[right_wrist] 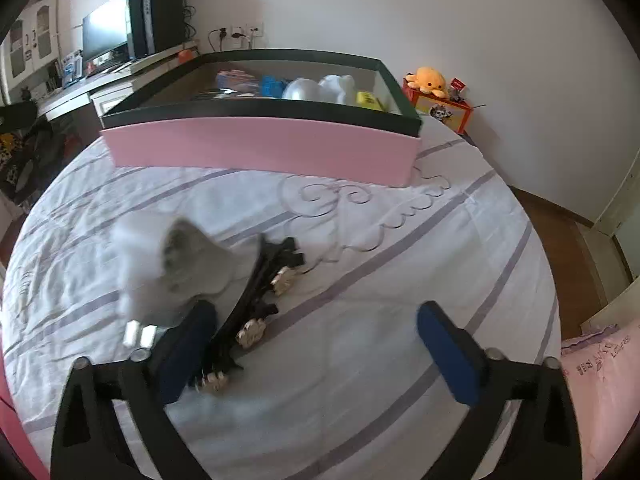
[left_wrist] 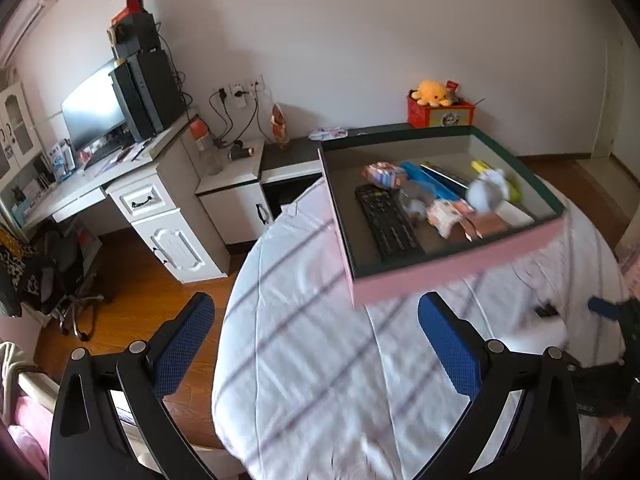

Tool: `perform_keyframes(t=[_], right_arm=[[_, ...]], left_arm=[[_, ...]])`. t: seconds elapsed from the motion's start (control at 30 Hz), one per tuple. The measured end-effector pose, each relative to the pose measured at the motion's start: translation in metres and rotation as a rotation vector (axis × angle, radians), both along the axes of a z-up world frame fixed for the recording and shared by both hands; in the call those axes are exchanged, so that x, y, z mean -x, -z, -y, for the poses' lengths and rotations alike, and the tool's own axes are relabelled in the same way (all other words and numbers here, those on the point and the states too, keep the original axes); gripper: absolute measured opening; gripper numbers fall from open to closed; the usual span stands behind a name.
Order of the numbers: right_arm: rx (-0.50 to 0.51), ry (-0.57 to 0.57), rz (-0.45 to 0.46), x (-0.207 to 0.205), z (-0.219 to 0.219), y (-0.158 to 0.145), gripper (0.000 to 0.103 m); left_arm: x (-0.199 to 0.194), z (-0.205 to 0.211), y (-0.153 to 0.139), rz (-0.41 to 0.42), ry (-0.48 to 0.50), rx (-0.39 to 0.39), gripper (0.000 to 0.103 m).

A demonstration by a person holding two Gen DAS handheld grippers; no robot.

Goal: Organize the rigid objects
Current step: 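Grasp the black hair clip with the right tool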

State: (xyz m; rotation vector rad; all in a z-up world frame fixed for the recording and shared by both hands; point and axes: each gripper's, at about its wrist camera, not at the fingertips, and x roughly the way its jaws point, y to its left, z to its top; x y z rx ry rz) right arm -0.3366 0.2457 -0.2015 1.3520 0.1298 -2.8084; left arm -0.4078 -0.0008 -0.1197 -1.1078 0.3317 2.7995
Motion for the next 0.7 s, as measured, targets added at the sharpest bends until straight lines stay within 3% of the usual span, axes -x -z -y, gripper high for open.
perform_keyframes(t=[0.07,0.1,0.17,0.23,0.33,0.47,0.53,0.57,0.63,0.7], right_arm=[[0.022,-0.002,0.006,0.004,-0.011,0.0,0.071],[0.023,-0.006,0.004,0.005,-0.018,-0.002,0.068],[0.012,-0.004,0.002,0.006,-0.025,-0.004,0.053],[0.014,0.006,0.0,0.01,-0.04,-0.007,0.05],[0.013,0.047,-0.002,0.017,-0.06,-0.008,0.034],[0.024,0.073,-0.009,0.028,-0.078,-0.009,0.031],[0.027,0.078,-0.008,0.033,-0.084,-0.009,0.031],[0.028,0.081,-0.01,0.035,-0.086,-0.01,0.031],[0.023,0.08,-0.011,0.039,-0.088,-0.011,0.03],[0.026,0.074,-0.009,0.041,-0.089,-0.011,0.026]], left_arm=[[0.023,-0.004,0.006,0.017,-0.007,0.005,0.103],[0.034,-0.005,0.01,0.028,-0.012,0.004,0.103],[0.051,-0.008,0.017,0.055,-0.027,0.003,0.103],[0.067,-0.009,0.025,0.078,-0.038,-0.005,0.103],[0.087,-0.012,0.038,0.115,-0.059,0.011,0.103],[0.097,-0.013,0.048,0.129,-0.072,0.04,0.1],[0.101,-0.014,0.05,0.132,-0.076,0.039,0.09],[0.101,-0.015,0.051,0.126,-0.08,0.043,0.074],[0.104,-0.016,0.053,0.149,-0.061,0.031,0.058],[0.104,-0.021,0.058,0.185,-0.009,0.001,0.034]])
